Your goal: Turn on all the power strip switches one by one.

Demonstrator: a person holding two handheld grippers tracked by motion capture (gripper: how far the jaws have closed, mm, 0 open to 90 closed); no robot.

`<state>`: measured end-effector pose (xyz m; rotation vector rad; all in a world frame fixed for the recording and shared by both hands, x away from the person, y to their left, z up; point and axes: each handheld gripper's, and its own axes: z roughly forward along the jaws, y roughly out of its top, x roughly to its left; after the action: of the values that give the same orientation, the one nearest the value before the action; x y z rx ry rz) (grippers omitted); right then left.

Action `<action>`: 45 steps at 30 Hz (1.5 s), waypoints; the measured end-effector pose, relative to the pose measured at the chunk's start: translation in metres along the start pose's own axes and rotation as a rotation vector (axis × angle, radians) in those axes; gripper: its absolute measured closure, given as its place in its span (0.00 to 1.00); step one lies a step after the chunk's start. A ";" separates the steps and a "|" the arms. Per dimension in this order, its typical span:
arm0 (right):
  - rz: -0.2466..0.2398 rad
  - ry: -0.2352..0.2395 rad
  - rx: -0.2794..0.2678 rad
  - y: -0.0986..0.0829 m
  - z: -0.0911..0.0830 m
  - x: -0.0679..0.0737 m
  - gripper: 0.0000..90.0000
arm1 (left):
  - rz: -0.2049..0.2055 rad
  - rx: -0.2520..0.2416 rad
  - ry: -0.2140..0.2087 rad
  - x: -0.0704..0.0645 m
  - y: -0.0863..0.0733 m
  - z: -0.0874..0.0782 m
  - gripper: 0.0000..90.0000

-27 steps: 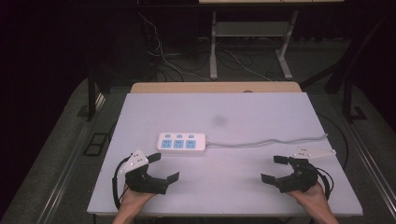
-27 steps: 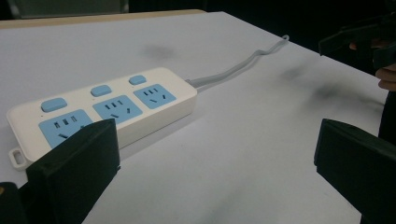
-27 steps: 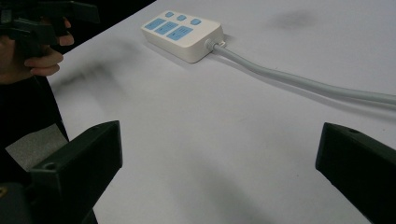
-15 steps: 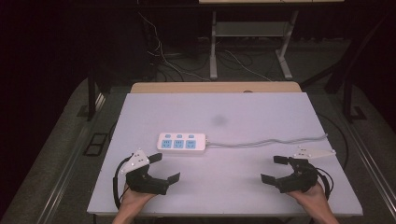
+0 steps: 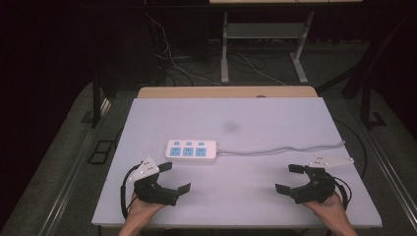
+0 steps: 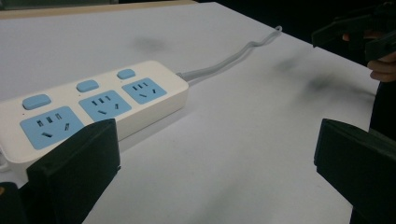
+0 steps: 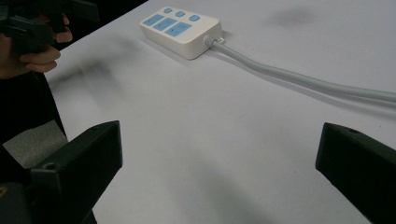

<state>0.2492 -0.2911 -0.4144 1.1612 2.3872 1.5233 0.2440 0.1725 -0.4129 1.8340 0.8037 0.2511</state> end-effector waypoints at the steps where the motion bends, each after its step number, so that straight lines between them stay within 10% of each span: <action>1: 0.000 -0.001 0.000 0.000 0.000 0.000 0.00 | -0.002 0.003 -0.001 0.000 0.000 0.000 0.00; 45: -0.003 -0.016 0.002 -0.001 -0.001 -0.001 0.00 | -0.002 0.182 0.017 0.032 0.055 -0.008 0.00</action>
<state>0.2485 -0.2925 -0.4152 1.1646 2.3800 1.5052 0.2864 0.1879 -0.3673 2.0032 0.8632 0.1978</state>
